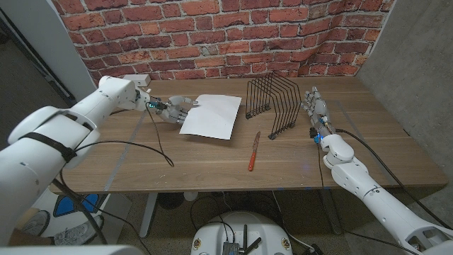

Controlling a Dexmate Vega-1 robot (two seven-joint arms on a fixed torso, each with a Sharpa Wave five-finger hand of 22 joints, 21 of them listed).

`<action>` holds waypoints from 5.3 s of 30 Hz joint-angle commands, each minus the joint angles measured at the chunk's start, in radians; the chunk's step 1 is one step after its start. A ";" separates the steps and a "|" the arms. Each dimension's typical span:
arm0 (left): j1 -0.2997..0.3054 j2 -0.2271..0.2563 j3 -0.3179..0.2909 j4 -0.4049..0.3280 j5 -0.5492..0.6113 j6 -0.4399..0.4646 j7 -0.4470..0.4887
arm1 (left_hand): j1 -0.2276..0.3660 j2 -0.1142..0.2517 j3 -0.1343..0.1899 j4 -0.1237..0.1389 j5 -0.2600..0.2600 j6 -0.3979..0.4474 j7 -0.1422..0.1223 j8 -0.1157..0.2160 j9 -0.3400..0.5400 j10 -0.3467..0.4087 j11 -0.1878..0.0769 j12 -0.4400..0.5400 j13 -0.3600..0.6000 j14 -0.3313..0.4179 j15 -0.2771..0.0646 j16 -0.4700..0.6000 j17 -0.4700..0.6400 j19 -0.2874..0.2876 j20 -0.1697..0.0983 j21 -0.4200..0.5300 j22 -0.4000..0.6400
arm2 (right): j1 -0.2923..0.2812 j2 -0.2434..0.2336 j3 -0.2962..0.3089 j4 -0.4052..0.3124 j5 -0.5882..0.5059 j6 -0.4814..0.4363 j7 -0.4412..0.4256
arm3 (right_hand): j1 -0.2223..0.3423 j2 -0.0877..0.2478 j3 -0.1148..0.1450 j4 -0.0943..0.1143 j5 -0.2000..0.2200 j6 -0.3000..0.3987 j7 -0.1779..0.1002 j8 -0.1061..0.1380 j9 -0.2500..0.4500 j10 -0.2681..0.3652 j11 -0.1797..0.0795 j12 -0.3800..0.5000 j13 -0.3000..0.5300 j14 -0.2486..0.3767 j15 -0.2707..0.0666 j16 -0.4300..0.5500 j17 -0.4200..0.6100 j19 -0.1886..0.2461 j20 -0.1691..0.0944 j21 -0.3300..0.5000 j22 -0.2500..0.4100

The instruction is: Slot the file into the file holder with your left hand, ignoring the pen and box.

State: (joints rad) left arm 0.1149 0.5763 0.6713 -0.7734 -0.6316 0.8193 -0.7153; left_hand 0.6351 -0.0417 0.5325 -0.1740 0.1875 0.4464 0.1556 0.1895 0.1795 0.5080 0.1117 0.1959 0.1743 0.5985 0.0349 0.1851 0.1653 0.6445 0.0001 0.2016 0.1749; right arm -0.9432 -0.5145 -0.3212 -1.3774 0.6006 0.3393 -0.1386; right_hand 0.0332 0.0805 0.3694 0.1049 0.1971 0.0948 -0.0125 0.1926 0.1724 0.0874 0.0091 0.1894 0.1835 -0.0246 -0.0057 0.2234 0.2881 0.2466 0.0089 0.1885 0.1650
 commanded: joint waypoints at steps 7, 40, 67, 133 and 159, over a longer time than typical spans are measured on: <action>0.015 0.002 -0.018 -0.022 0.007 0.029 0.031 | 0.050 0.016 0.005 -0.005 0.007 0.074 0.048 0.017 0.003 0.075 -0.032 0.016 0.006 0.063 -0.033 0.009 0.000 0.061 -0.014 0.022 0.003 | 0.002 -0.003 0.001 -0.004 -0.001 -0.006 -0.001 | 0.004 0.043 0.007 0.001 0.009 0.011 0.003 -0.004 0.002 0.009 -0.002 0.005 0.003 0.002 0.004 0.005 0.002 0.010 -0.002 0.004 0.004; 0.026 -0.007 -0.028 -0.051 0.001 0.034 0.087 | 0.087 0.068 0.062 -0.005 0.012 0.261 -0.028 0.032 0.009 0.282 -0.148 0.037 0.009 0.268 -0.183 0.009 -0.001 0.206 -0.101 0.061 0.009 | -0.039 -0.014 0.015 -0.055 -0.003 -0.012 -0.032 | 0.002 0.043 0.008 0.005 0.010 0.014 0.002 -0.005 0.002 0.012 0.001 0.006 0.003 0.003 0.004 0.005 0.003 0.013 -0.003 0.003 0.004; 0.128 0.034 -0.123 -0.227 -0.103 0.060 0.241 | 0.129 0.119 0.135 -0.004 0.003 0.493 -0.131 0.052 0.014 0.515 -0.253 0.057 0.008 0.443 -0.257 0.012 0.003 0.297 -0.170 0.099 0.015 | -0.045 -0.016 0.019 -0.061 0.000 -0.013 -0.032 | 0.001 0.044 0.008 0.008 0.010 0.017 0.005 -0.005 0.002 0.011 0.000 0.005 0.003 0.004 0.005 0.006 0.004 0.014 -0.002 0.003 0.004; 0.060 0.134 -0.093 -0.456 -0.112 0.070 0.308 | 0.138 0.165 0.166 -0.004 -0.002 0.542 -0.164 0.029 0.025 0.574 -0.285 0.019 0.014 0.519 -0.269 0.001 0.008 0.362 -0.171 0.137 0.016 | -0.005 -0.006 0.011 -0.014 0.002 -0.009 -0.011 | 0.005 0.044 0.009 0.006 0.011 0.017 0.016 -0.007 0.003 0.011 0.001 0.004 0.003 0.002 0.003 0.006 0.006 0.014 -0.017 0.001 0.004; -0.100 0.124 0.039 -0.435 0.094 -0.033 0.177 | 0.133 0.166 0.170 -0.006 -0.002 0.541 -0.158 0.024 0.028 0.572 -0.277 0.011 0.015 0.509 -0.267 -0.004 0.007 0.351 -0.162 0.135 0.016 | -0.009 -0.006 0.015 -0.011 0.023 -0.015 0.002 | -0.002 0.040 0.006 0.013 0.010 0.008 0.049 -0.008 0.003 0.012 0.002 0.004 0.003 0.003 0.006 0.006 0.007 0.008 -0.026 -0.001 0.003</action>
State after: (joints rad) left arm 0.0994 0.7150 0.6357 -1.2341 -0.6358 0.8245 -0.4685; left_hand 0.7723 0.1251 0.6957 -0.1794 0.1838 0.9837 -0.0071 0.2126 0.2022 1.0754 -0.1661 0.2069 0.1838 1.1121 -0.2073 0.1866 0.1721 1.0002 -0.1538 0.3403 0.1883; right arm -0.9513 -0.5227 -0.3075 -1.3943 0.6169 0.3218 -0.1433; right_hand 0.0333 0.0805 0.3752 0.1107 0.2041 0.1017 0.0312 0.1849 0.1724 0.0908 0.0126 0.1895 0.1835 -0.0208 -0.0017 0.2234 0.2900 0.2535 -0.0093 0.1885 0.1650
